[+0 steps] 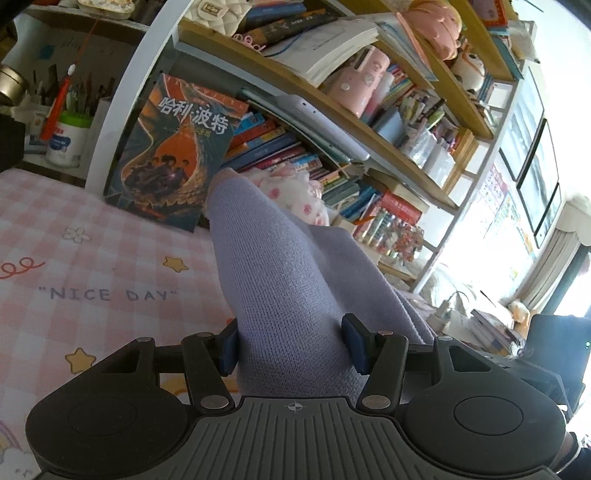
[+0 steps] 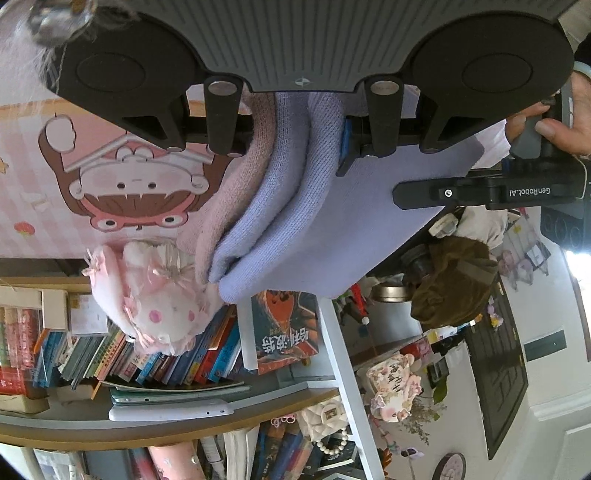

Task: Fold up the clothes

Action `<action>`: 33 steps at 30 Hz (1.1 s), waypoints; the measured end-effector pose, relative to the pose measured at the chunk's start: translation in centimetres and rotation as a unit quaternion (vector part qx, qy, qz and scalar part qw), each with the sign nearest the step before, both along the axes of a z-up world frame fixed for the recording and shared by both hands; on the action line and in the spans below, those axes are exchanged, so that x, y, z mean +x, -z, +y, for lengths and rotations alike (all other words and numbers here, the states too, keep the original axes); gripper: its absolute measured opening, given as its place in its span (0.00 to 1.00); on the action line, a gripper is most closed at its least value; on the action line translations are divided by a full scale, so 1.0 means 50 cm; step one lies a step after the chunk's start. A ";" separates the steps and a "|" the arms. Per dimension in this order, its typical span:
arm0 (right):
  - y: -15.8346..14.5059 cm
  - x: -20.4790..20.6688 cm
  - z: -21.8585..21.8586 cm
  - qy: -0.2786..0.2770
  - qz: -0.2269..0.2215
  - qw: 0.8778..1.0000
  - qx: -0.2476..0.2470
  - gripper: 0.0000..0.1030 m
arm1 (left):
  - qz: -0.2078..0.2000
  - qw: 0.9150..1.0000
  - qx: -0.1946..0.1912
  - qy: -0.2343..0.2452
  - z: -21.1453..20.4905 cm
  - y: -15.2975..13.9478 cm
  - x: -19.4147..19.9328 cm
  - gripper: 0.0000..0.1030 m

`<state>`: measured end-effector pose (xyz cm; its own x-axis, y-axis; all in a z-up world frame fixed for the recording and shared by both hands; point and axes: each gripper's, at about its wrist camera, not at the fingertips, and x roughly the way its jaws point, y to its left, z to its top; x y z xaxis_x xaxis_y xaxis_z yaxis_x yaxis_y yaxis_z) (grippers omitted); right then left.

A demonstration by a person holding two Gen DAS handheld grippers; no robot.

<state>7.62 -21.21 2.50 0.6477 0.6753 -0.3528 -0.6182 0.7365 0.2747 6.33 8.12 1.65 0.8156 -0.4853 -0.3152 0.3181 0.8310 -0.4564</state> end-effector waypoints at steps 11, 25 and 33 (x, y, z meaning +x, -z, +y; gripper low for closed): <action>0.029 0.061 0.015 -0.005 0.004 1.000 -0.017 0.32 | 0.013 1.000 0.002 -0.001 0.006 0.030 0.059 0.54; 0.039 0.244 0.052 -0.015 0.012 0.998 -0.057 0.32 | 0.066 0.997 -0.046 -0.004 0.023 0.059 0.257 0.53; 0.070 0.323 0.080 -0.025 0.006 0.996 -0.087 0.33 | 0.077 0.995 -0.054 -0.024 0.031 0.100 0.305 0.54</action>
